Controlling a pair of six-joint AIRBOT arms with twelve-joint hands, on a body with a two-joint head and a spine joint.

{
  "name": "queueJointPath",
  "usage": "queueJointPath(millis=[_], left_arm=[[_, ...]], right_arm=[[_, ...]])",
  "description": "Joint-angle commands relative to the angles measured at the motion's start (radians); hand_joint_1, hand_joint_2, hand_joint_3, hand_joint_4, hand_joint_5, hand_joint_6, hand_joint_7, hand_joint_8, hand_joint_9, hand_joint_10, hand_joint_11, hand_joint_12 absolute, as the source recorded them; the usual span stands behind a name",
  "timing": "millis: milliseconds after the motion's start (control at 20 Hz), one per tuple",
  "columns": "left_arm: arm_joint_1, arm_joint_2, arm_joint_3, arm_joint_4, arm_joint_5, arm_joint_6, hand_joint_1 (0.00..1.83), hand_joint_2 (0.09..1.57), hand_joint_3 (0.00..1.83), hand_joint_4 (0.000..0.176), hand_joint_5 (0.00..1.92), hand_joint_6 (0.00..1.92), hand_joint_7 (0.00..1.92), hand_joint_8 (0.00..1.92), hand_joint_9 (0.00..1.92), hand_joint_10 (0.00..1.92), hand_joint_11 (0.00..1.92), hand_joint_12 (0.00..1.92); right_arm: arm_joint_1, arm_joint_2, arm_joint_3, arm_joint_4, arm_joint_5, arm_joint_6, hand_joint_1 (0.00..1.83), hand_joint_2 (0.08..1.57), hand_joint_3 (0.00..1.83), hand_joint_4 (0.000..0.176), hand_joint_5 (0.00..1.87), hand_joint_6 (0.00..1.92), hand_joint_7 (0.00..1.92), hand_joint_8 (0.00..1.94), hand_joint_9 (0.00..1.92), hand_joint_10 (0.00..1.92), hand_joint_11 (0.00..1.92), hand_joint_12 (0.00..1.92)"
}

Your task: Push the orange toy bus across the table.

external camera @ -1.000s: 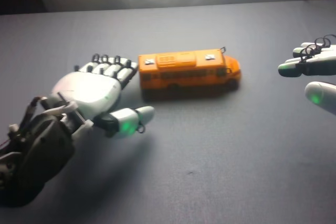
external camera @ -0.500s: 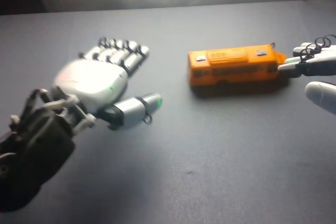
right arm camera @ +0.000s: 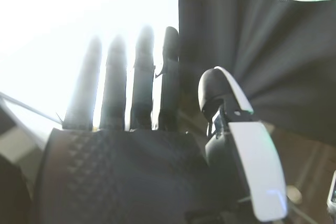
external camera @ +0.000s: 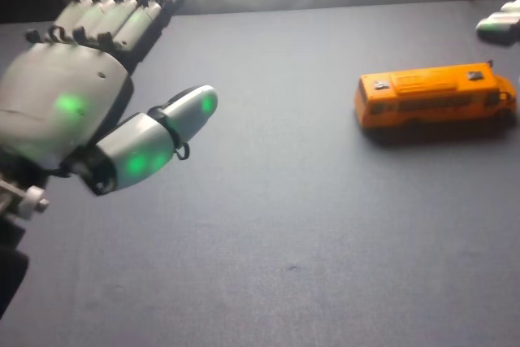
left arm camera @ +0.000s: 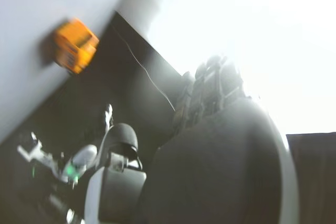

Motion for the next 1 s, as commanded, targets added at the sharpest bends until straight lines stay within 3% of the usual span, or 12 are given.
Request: queueJointPath(millis=[0,100,150,250,300,400,550,650,950], left_arm=[[-0.003,0.010,-0.010,0.051,-0.176,-0.005,0.00,1.30,0.00,0.000,0.12,0.01,0.08,0.00,0.06,0.00,0.06,0.03],[0.016,0.029,-0.029,0.079,-0.234,-0.012,0.00,1.28,0.00,0.000,0.12,0.01,0.09,0.01,0.06,0.00,0.04,0.03],[0.028,0.037,-0.037,0.088,-0.257,-0.017,0.00,1.29,0.00,0.000,0.12,0.01,0.09,0.01,0.07,0.00,0.07,0.04],[0.044,0.037,-0.044,0.090,-0.283,-0.031,0.00,1.32,0.01,0.000,0.11,0.00,0.08,0.00,0.05,0.00,0.04,0.03],[0.062,0.036,-0.047,0.087,-0.306,-0.046,0.00,1.34,0.01,0.000,0.07,0.00,0.01,0.00,0.00,0.00,0.00,0.00],[0.086,0.038,-0.052,0.074,-0.334,-0.055,0.00,1.37,0.02,0.000,0.06,0.00,0.00,0.00,0.00,0.00,0.00,0.00],[0.091,0.038,-0.052,0.067,-0.344,-0.059,0.00,1.37,0.02,0.000,0.06,0.00,0.02,0.01,0.00,0.00,0.00,0.00],[0.095,0.032,-0.054,0.068,-0.356,-0.064,0.00,1.47,0.02,0.000,0.06,0.00,0.03,0.00,0.01,0.00,0.01,0.00],[0.109,0.028,-0.058,0.064,-0.370,-0.078,0.00,1.43,0.00,0.000,0.12,0.01,0.11,0.01,0.10,0.01,0.08,0.04]], right_arm=[[0.008,0.006,-0.004,0.015,0.161,-0.002,0.45,1.45,0.00,0.000,0.61,0.00,0.59,0.00,0.51,0.01,0.50,0.06],[0.008,0.016,-0.013,0.016,0.196,-0.021,0.48,1.47,0.00,0.000,0.52,0.00,0.54,0.00,0.52,0.01,0.53,0.08],[0.008,0.019,-0.018,0.016,0.213,-0.030,0.50,1.49,0.01,0.000,0.37,0.00,0.39,0.00,0.39,0.00,0.41,0.02],[0.008,0.020,-0.024,0.019,0.230,-0.034,0.51,1.49,0.01,0.000,0.34,0.00,0.36,0.00,0.36,0.00,0.38,0.01],[0.008,0.023,-0.030,0.021,0.231,-0.034,0.62,1.43,0.00,0.000,0.29,0.00,0.35,0.00,0.38,0.00,0.39,0.02],[0.008,0.027,-0.036,0.020,0.231,-0.038,0.61,1.42,0.00,0.000,0.21,0.00,0.29,0.00,0.31,0.00,0.34,0.00],[0.008,0.027,-0.036,0.019,0.231,-0.040,0.71,1.41,0.00,0.000,0.21,0.00,0.30,0.00,0.32,0.00,0.35,0.01],[0.008,0.026,-0.037,0.018,0.231,-0.040,0.75,1.42,0.00,0.000,0.20,0.00,0.29,0.00,0.32,0.00,0.35,0.01],[0.009,0.033,-0.049,0.015,0.231,-0.041,0.54,1.50,0.01,0.000,0.27,0.00,0.33,0.00,0.35,0.00,0.36,0.01]])
